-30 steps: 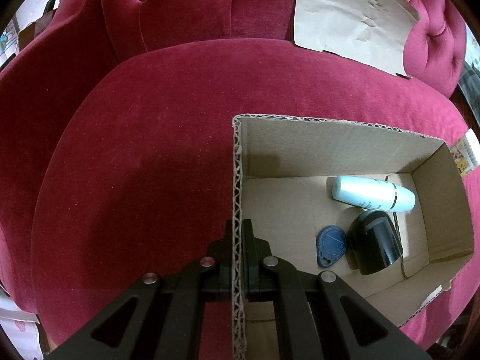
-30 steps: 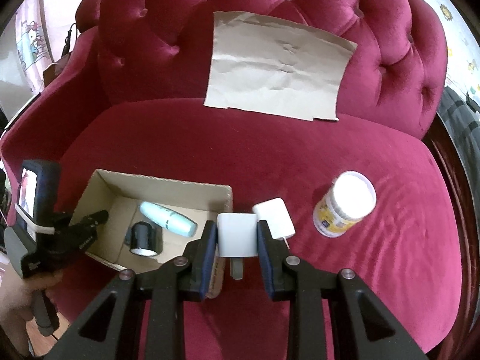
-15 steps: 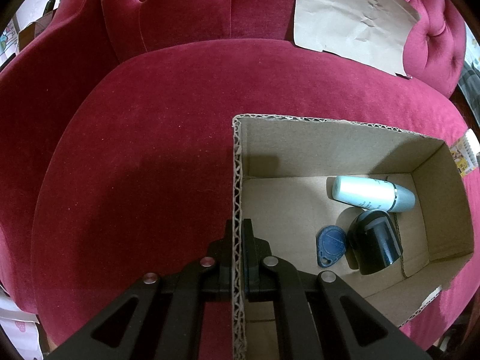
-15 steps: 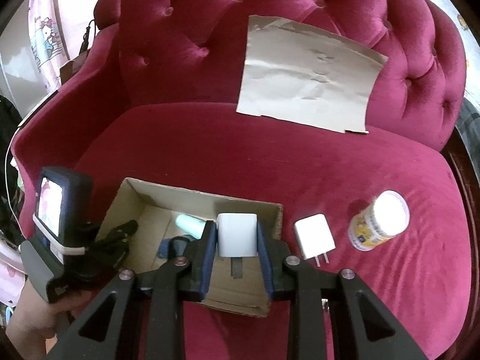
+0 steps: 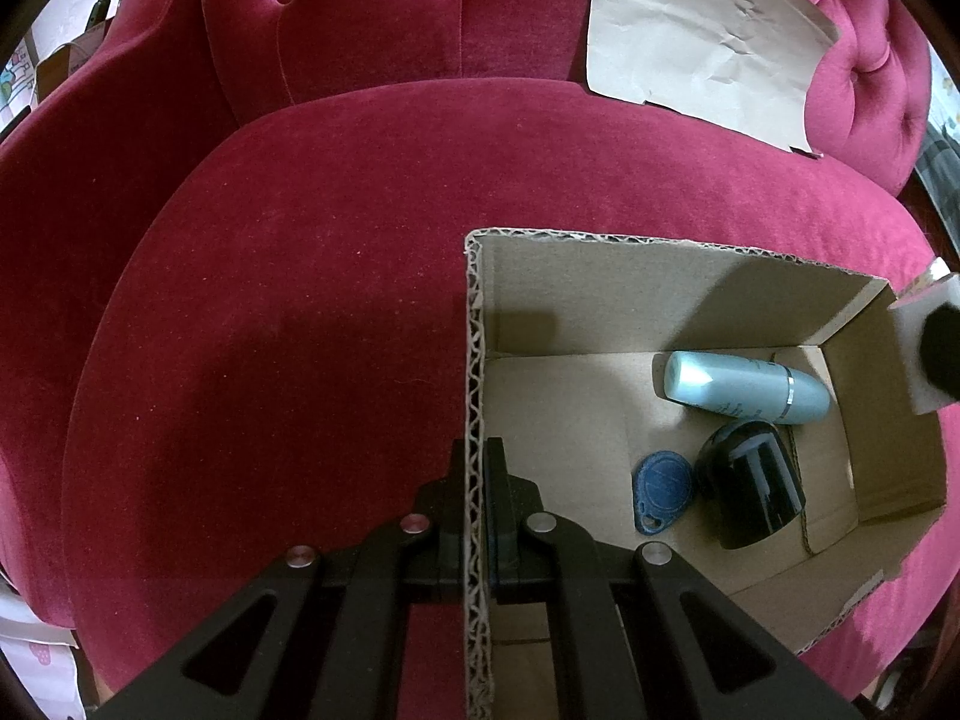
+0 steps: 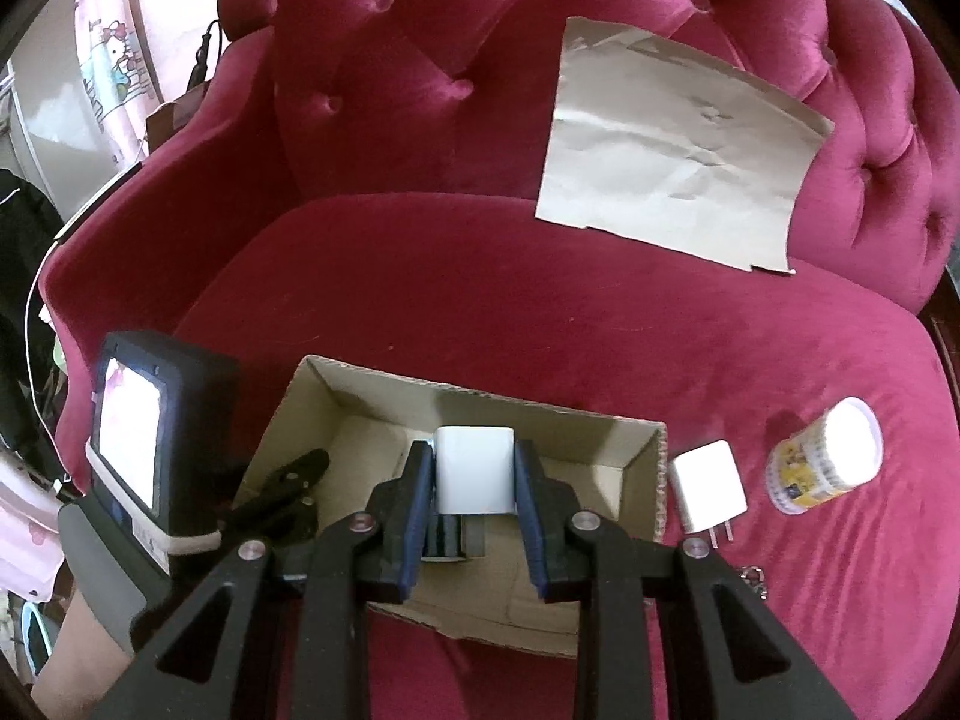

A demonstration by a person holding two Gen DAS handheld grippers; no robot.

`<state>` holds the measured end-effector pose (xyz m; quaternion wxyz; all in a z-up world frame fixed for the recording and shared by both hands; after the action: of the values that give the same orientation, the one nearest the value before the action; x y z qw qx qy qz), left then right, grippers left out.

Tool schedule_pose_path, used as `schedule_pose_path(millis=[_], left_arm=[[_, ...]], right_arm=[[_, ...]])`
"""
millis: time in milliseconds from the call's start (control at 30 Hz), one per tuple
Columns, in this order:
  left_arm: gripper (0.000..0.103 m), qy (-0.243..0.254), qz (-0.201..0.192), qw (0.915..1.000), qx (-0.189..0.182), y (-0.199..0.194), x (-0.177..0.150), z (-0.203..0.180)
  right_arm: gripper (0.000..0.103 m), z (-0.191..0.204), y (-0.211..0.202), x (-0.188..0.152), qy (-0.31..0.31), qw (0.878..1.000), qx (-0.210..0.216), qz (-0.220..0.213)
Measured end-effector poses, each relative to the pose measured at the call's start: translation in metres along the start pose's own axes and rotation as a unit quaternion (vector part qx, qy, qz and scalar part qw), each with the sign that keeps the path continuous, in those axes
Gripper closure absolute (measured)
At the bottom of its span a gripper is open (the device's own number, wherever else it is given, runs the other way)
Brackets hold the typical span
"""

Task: Organize rigid objects
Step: 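Lift the small white charger with the right tool and carry it over the box, then lower the small white charger into the box and open the right tool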

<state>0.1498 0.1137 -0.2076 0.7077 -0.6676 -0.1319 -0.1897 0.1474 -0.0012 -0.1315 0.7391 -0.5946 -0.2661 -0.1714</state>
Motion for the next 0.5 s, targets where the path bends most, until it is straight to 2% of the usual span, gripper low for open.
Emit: schedule_pose_path(millis=[500], left_arm=[[0.1,0.002,-0.001,1.0,0.001,-0.001,0.001,-0.002]], right_arm=[[0.075,0.019,0.038,0.0,0.007,0.999,0.02,0.025]])
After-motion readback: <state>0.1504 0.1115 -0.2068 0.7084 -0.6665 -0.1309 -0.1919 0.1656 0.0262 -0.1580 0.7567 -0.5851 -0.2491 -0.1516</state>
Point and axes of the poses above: each gripper's, at about its wrist camera, not at the fingertips, and y roughly the way its jaws point, z to its left, x to its top, the point moved 3 cm from there along y, roughly the way its jaws point, and after that the axes turned 7 degrees about y, right-handed, at the moved point
